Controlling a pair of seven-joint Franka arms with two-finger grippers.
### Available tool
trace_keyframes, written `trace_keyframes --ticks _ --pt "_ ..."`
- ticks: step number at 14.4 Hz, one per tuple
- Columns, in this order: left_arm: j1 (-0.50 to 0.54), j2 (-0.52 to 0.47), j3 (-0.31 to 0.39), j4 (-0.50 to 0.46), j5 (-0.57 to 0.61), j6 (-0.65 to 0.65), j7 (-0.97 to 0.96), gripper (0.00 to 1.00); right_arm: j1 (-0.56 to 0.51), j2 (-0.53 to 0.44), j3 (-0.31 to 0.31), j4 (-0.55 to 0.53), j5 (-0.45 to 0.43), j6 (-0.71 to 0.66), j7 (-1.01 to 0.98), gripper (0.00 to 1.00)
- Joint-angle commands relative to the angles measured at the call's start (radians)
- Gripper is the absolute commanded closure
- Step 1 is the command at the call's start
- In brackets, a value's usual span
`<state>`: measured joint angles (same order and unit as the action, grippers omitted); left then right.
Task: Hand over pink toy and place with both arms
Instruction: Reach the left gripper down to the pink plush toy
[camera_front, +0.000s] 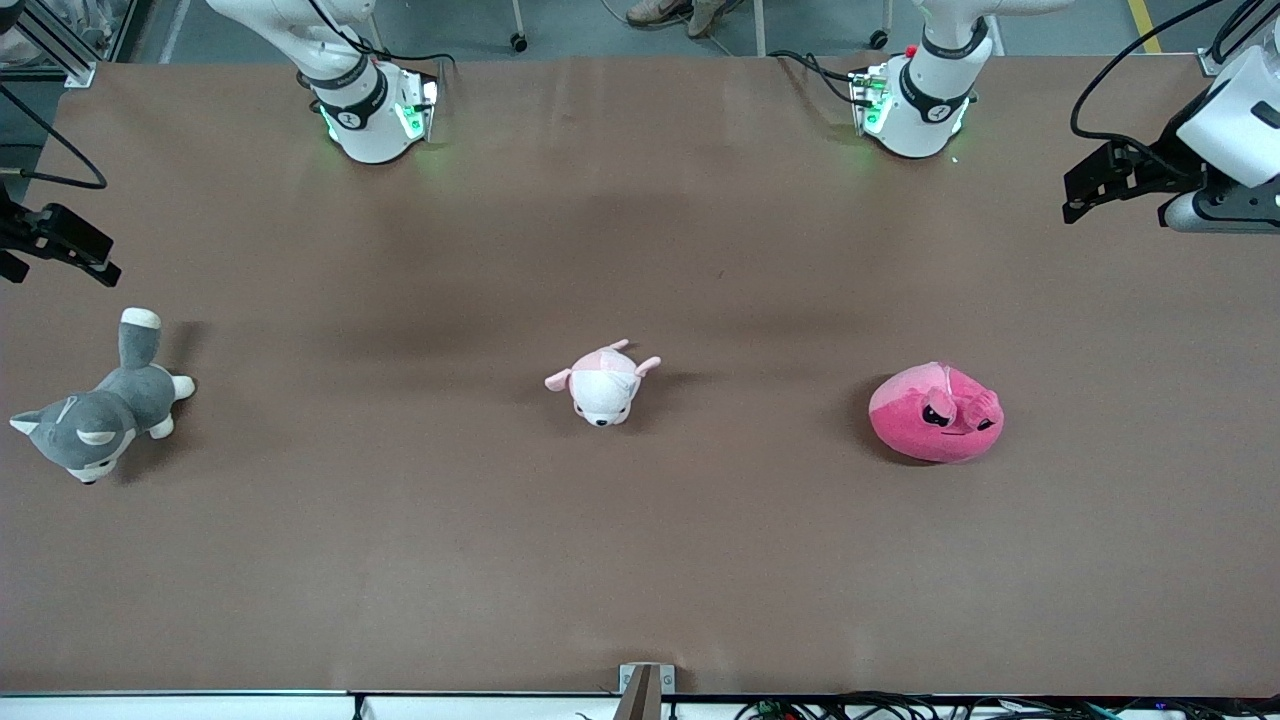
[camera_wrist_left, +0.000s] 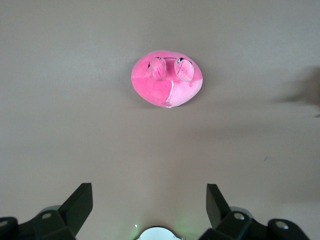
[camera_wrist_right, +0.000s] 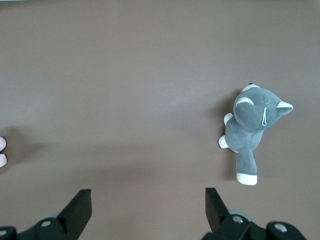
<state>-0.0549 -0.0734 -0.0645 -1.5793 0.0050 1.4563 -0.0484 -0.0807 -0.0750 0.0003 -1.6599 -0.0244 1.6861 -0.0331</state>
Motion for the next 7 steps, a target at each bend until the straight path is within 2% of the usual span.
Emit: trace_keyframes --ticks 1,4,7 --pt "0.001 0.009 0.002 0.025 0.001 -0.021 -0.005 0.00 -0.004 -0.028 0.004 -0.029 0.015 0.015 0.001 0.00" --pt "0.009 0.015 0.005 0.025 0.003 -0.019 0.002 0.00 -0.004 -0.028 0.004 -0.029 0.014 0.015 0.002 0.00" --pt "0.021 0.085 0.012 0.027 -0.003 0.004 0.013 0.00 -0.004 -0.028 0.004 -0.028 0.015 0.017 0.002 0.00"
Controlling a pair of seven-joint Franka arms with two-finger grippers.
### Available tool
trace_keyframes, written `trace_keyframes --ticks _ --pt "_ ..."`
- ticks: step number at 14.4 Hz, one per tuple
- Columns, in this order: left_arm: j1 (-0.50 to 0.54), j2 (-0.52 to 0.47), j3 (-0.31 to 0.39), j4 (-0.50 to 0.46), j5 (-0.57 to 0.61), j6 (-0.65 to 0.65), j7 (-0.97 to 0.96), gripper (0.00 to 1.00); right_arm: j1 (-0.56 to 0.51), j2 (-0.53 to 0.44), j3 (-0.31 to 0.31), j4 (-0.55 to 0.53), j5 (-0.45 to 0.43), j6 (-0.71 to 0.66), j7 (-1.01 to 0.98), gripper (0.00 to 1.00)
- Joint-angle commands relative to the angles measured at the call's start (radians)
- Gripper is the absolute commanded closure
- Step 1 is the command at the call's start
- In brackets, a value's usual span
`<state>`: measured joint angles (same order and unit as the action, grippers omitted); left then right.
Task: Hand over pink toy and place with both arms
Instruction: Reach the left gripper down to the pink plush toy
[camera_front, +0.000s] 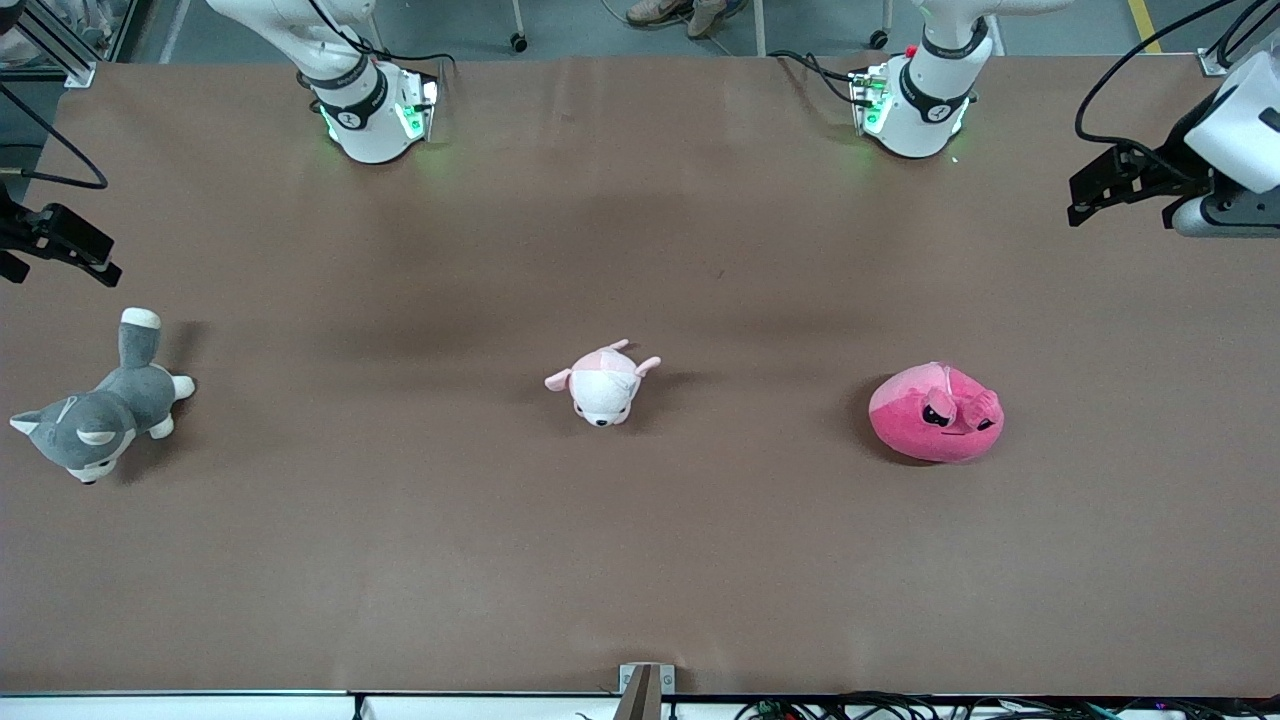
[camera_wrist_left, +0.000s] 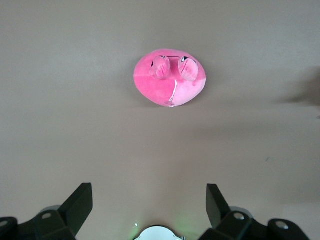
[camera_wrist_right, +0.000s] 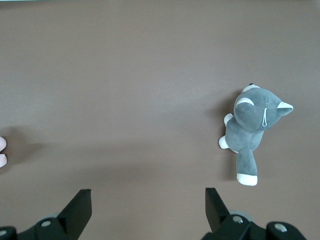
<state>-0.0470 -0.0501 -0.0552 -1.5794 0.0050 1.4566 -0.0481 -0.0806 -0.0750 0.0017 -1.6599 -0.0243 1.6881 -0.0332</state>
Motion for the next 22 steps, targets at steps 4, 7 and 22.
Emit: trace_keyframes --ticks 4,7,22 --pt "0.038 0.159 0.005 0.004 0.003 0.116 -0.002 0.00 -0.008 -0.025 0.001 -0.005 0.015 0.013 0.006 0.00" --pt "0.061 0.202 0.003 -0.071 0.001 0.246 -0.009 0.00 -0.008 -0.022 0.001 0.003 0.014 0.013 0.002 0.00" --pt "0.056 0.414 -0.003 -0.178 -0.091 0.578 -0.019 0.34 -0.024 -0.009 0.000 0.023 0.014 0.015 -0.002 0.00"
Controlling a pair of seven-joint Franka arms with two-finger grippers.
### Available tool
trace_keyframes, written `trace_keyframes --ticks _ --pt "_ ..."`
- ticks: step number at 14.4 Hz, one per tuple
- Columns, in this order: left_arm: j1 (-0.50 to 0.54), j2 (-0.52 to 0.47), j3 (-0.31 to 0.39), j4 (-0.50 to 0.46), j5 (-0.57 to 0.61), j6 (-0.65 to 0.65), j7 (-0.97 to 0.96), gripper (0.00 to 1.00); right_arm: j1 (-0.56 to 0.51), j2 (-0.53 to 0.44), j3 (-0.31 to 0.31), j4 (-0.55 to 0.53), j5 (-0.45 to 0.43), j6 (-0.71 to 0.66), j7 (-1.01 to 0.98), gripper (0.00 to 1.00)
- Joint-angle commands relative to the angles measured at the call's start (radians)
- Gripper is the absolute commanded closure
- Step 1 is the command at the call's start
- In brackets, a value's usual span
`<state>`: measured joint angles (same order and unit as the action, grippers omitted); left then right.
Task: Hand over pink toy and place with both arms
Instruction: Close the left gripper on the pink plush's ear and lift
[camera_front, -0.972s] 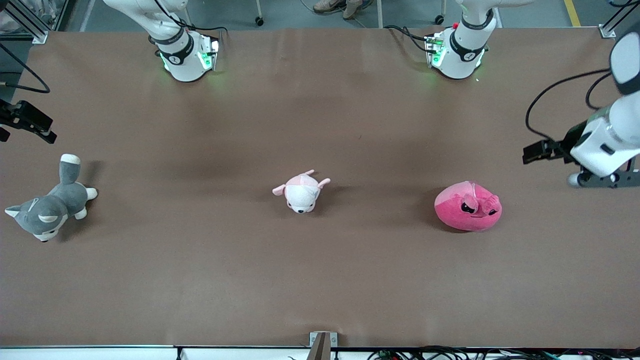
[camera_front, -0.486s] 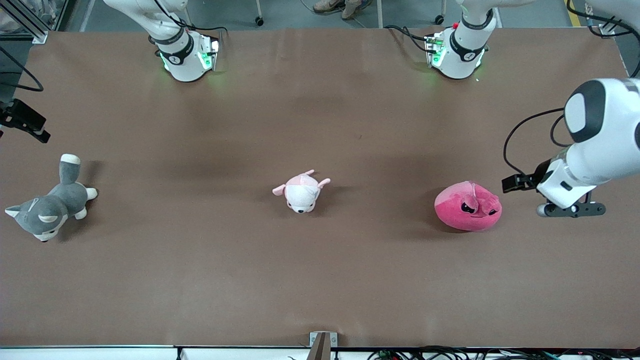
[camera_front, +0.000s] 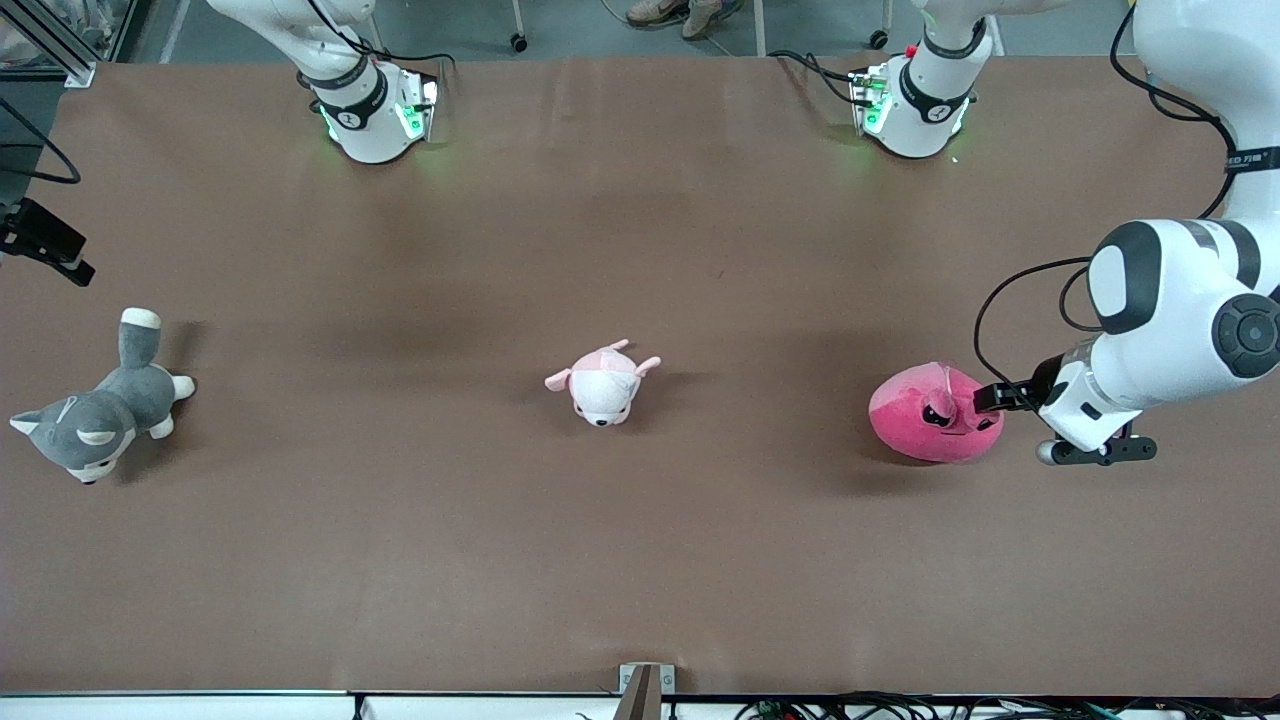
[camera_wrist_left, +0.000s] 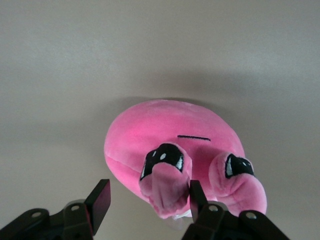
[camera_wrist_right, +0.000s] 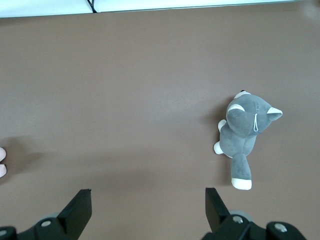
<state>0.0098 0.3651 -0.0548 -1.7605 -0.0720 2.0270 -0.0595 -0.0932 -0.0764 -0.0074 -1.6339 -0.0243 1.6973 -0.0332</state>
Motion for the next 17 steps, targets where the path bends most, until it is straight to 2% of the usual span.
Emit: trace_keyframes --ticks 1,2,4,5,6,7,11,13,17 --pt "-0.001 0.003 -0.003 0.004 -0.014 0.007 -0.008 0.43 -0.013 -0.006 0.009 -0.003 0.014 0.007 -0.002 0.00" --pt "-0.002 0.008 -0.003 0.004 -0.014 0.007 -0.008 0.54 -0.014 -0.002 0.009 -0.003 0.014 0.007 -0.002 0.00" --pt "-0.004 0.002 -0.007 0.004 -0.014 0.001 -0.010 0.84 -0.016 0.001 0.009 0.000 0.014 0.007 -0.002 0.00" --pt "-0.004 -0.002 -0.008 0.004 -0.014 -0.007 -0.010 0.92 -0.016 0.003 0.009 0.003 0.014 0.007 -0.002 0.00" --pt "-0.004 -0.003 -0.008 0.006 -0.014 -0.008 -0.010 0.96 -0.016 0.003 0.009 0.003 0.014 0.007 -0.002 0.00" --pt "-0.004 -0.006 -0.008 0.006 -0.014 -0.010 -0.010 1.00 -0.016 0.003 0.009 0.003 0.014 0.007 -0.002 0.00" --pt "-0.014 -0.067 -0.040 0.038 -0.012 -0.053 -0.031 1.00 -0.008 0.003 0.010 0.005 0.017 0.007 -0.002 0.00" --pt "-0.014 -0.092 -0.089 0.106 -0.012 -0.117 -0.116 1.00 -0.008 0.003 0.010 0.006 0.017 0.008 -0.001 0.00" --pt "-0.021 -0.091 -0.215 0.307 -0.005 -0.267 -0.279 1.00 -0.005 0.006 0.010 0.003 0.032 0.004 0.007 0.00"
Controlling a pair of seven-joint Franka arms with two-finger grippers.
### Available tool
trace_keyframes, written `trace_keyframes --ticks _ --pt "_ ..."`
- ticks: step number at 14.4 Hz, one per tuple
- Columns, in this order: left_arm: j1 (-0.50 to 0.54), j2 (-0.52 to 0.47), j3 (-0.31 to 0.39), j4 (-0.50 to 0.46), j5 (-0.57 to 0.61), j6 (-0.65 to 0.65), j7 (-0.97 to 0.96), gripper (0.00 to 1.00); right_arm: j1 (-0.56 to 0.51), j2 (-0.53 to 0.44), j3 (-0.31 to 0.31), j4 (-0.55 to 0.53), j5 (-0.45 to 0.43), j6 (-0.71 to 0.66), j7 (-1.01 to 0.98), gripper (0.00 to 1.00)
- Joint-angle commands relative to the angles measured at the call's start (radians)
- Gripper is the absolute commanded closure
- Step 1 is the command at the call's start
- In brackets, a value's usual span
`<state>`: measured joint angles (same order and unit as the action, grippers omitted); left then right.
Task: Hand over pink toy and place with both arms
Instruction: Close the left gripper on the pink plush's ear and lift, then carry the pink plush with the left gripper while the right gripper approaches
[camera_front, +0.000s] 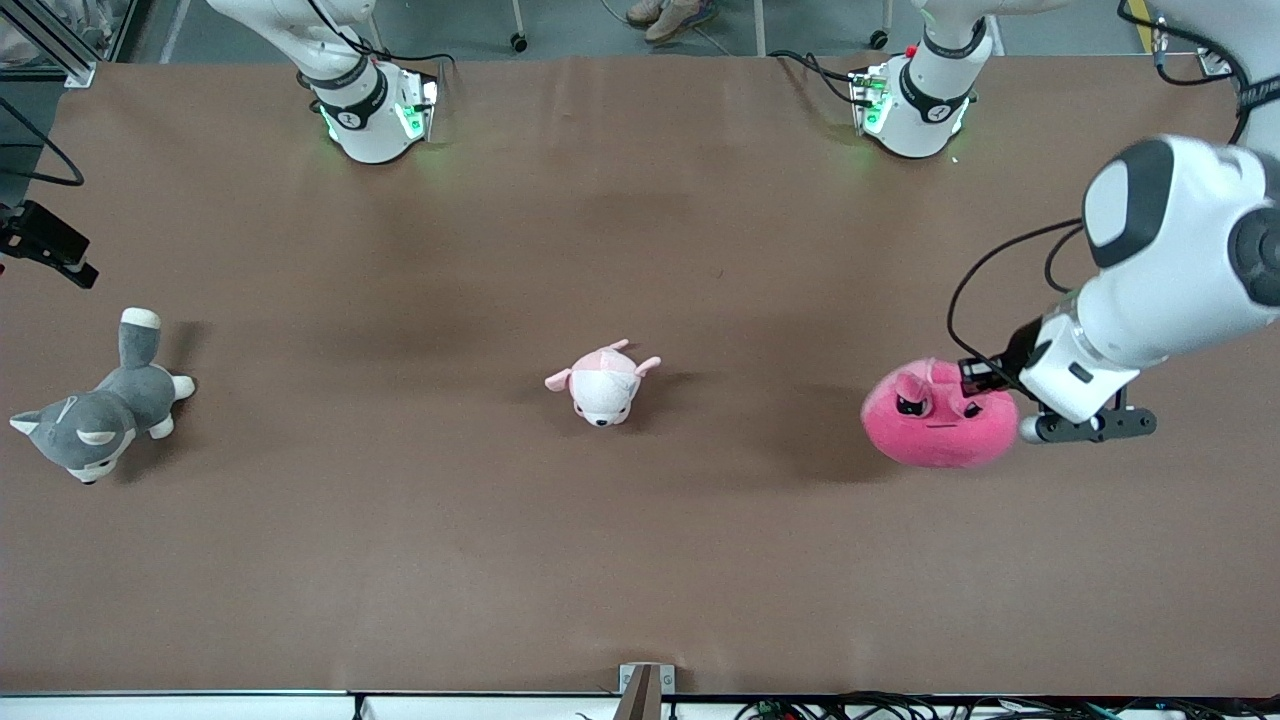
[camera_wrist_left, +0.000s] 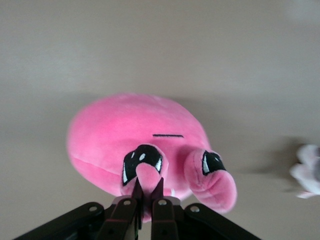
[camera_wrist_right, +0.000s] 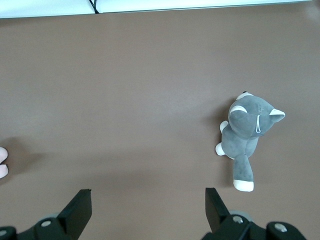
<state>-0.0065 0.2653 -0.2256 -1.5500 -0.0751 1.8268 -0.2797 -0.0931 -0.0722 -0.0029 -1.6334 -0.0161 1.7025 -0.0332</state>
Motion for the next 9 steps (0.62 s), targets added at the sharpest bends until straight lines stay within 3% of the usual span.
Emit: trace_keyframes --ticks 1,6,9 --pt "-0.006 0.008 -0.079 0.111 0.000 -0.070 -0.073 1.00 -0.001 0.005 0.008 0.003 0.028 -0.009 0.009 0.00" --pt "-0.027 0.018 -0.237 0.185 -0.008 -0.064 -0.263 1.00 -0.005 0.014 0.006 0.001 0.093 -0.047 0.007 0.00" --pt "-0.131 0.052 -0.245 0.235 -0.008 -0.057 -0.433 1.00 -0.001 0.015 0.009 0.012 0.129 -0.093 -0.008 0.00"
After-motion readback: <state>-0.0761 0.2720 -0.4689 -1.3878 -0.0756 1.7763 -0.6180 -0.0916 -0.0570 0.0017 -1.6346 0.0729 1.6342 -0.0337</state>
